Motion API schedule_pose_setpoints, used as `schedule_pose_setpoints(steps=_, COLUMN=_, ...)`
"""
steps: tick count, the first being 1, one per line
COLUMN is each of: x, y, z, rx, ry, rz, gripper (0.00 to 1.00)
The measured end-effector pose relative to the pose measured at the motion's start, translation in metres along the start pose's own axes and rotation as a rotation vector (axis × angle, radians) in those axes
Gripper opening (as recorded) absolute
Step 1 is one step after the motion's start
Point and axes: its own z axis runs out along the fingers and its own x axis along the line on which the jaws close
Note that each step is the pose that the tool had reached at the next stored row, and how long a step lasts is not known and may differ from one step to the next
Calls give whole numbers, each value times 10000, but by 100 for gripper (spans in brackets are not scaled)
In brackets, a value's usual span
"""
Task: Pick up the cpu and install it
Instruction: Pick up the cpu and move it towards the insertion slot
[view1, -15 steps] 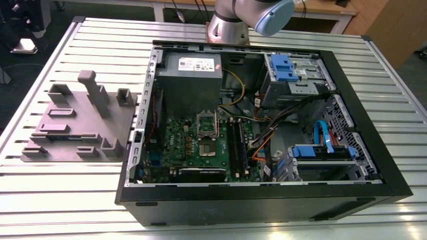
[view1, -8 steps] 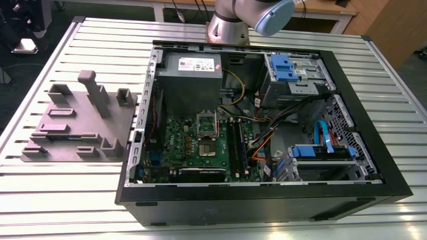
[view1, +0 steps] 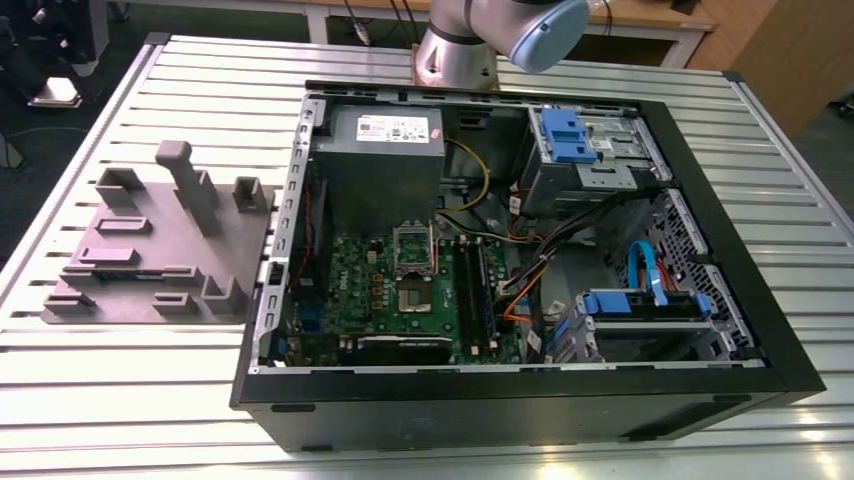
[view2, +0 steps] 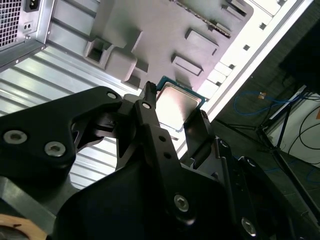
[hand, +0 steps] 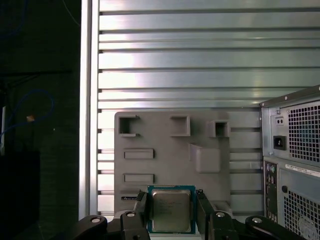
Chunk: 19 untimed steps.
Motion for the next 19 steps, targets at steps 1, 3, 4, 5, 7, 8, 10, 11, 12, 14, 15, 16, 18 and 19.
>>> schedule_pose_setpoints(steps=1, x=-15, y=0, z=0, rx=0, ry=-1, rz=0, gripper=47)
schedule_pose_setpoints(steps=3, x=-52, y=1, z=0, rx=0, ry=-1, rz=0, gripper=47)
schedule_pose_setpoints(steps=4, x=-74, y=2, z=-1, rx=0, ry=-1, rz=0, gripper=47)
schedule_pose_setpoints(steps=5, x=-98, y=3, z=-1, rx=0, ry=-2, rz=-1, gripper=47)
schedule_pose_setpoints(steps=7, x=-135, y=4, z=-2, rx=0, ry=-1, rz=0, gripper=47)
schedule_pose_setpoints(steps=8, x=-150, y=4, z=-3, rx=0, ry=-1, rz=0, gripper=47)
schedule_pose_setpoints(steps=10, x=-180, y=5, z=-3, rx=0, ry=-1, rz=0, gripper=47)
schedule_pose_setpoints(steps=11, x=-195, y=5, z=-4, rx=0, ry=-1, rz=0, gripper=47)
schedule_pose_setpoints(steps=12, x=-211, y=6, z=-4, rx=0, ry=-2, rz=0, gripper=47)
schedule_pose_setpoints(steps=14, x=-234, y=6, z=-4, rx=0, ry=-1, rz=0, gripper=47)
schedule_pose_setpoints(steps=15, x=-243, y=6, z=-4, rx=0, ry=-2, rz=0, gripper=47)
schedule_pose_setpoints(steps=16, x=-253, y=7, z=-5, rx=0, ry=-2, rz=0, gripper=47)
schedule_pose_setpoints(steps=18, x=-268, y=7, z=-5, rx=-1, ry=-2, rz=0, gripper=47)
schedule_pose_setpoints(steps=19, x=-276, y=7, z=-5, rx=-1, ry=-2, rz=0, gripper=47)
